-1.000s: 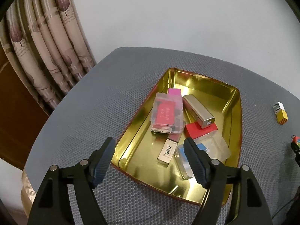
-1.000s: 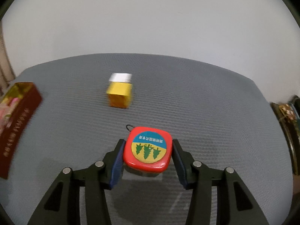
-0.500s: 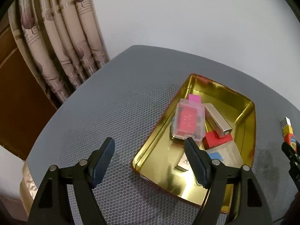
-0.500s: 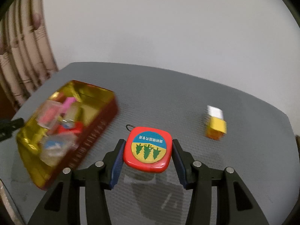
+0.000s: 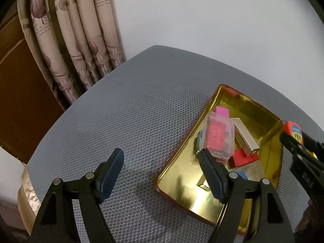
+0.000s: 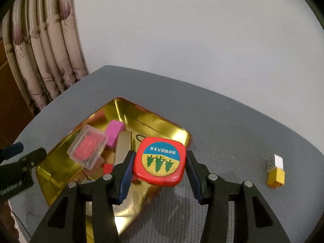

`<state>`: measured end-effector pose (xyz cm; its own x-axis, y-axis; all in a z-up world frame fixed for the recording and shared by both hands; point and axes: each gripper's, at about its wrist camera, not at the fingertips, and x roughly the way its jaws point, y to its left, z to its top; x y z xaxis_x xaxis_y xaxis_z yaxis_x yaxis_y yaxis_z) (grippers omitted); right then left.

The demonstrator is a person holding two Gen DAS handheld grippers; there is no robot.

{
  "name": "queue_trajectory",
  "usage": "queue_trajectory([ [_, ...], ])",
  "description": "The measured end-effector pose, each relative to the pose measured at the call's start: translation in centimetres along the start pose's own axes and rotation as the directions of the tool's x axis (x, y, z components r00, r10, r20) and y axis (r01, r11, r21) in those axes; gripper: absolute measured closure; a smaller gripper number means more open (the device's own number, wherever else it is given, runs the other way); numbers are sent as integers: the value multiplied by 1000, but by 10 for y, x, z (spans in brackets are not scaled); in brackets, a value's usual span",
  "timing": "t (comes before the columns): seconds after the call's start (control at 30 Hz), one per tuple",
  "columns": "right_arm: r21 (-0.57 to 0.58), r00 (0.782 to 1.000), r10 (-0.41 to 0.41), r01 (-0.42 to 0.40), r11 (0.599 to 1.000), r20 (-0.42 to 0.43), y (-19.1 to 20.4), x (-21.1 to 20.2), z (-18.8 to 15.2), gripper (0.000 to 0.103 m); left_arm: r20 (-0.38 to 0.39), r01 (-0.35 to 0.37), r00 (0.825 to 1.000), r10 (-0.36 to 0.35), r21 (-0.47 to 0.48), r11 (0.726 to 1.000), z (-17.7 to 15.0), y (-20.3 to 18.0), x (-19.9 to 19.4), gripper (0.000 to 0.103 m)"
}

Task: Organize rigid objects
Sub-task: 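Carry the red tape measure into the gold tin and open the right gripper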

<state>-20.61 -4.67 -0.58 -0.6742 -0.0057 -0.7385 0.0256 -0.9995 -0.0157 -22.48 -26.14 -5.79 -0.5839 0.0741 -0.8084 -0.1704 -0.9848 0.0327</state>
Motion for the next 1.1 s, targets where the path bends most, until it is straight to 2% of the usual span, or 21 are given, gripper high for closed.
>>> queue_trajectory([
  [0.3,-17,998,-22,22,1000,-61,20,49,21,53,9,-14,1000,14,-1,1000,3,9,-1,29],
  [0.57,-8,991,-16,15,1000,-134,10,75,20,53,-4,-34,999,34,-22,999,5,17,5,29],
  [0.87,1,989,-29,29,1000,-144,5,78,17,53,-13,-31,999,31,-21,999,3,23,8,29],
  [1.1,-11,992,-58,57,998,-108,3,58,13,49,-11,-22,1000,21,-17,1000,3,24,6,29],
])
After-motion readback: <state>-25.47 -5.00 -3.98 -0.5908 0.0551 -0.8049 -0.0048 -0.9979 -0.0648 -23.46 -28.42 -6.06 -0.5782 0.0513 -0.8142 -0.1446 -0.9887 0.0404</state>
